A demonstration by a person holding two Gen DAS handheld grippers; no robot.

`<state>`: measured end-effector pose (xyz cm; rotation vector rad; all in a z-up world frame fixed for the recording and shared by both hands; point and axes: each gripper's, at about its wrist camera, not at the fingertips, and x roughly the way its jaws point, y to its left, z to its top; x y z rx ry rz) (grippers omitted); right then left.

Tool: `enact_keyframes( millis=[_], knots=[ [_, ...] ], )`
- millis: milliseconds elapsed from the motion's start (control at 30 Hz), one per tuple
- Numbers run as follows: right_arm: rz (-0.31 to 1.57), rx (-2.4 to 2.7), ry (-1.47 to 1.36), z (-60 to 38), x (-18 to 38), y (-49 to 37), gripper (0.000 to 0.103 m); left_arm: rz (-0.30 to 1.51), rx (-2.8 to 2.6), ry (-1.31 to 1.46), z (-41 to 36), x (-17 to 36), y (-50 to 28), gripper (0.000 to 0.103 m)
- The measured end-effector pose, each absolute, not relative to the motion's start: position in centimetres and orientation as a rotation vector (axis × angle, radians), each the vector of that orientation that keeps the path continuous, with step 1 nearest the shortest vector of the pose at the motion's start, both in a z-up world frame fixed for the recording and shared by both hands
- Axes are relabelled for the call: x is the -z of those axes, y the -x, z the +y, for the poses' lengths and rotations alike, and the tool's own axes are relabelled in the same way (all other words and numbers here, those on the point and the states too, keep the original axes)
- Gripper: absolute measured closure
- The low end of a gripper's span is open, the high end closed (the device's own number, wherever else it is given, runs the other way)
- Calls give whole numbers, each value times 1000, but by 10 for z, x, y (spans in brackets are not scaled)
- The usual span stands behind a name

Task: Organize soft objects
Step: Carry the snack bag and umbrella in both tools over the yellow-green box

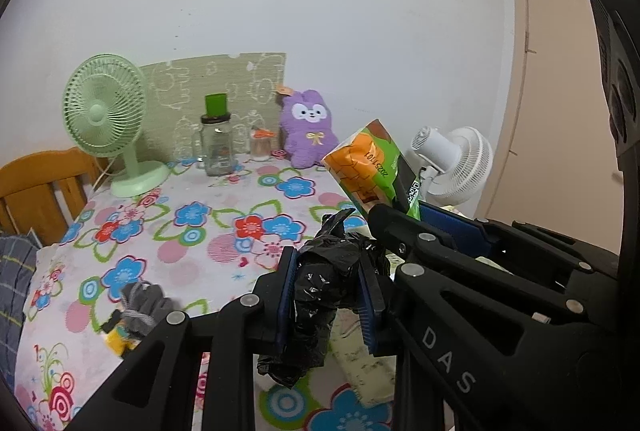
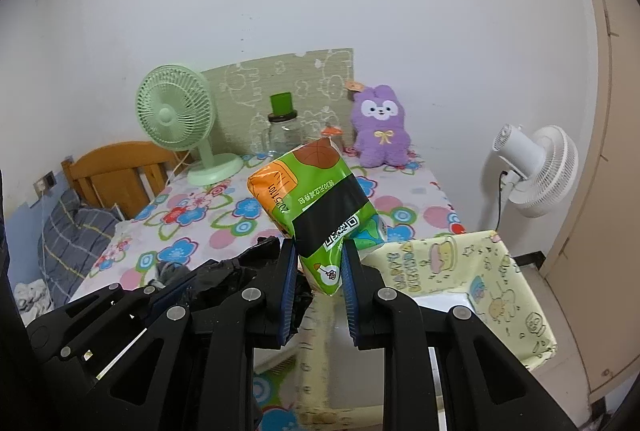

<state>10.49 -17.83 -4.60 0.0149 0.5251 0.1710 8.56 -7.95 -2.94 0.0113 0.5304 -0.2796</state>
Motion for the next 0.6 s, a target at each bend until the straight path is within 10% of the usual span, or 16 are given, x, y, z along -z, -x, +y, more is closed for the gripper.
enact_keyframes(
  millis=[600],
  knots=[
    [578, -33, -54, -237, 70, -114, 79, 593, 414, -50, -134, 54, -107, 76]
  ],
)
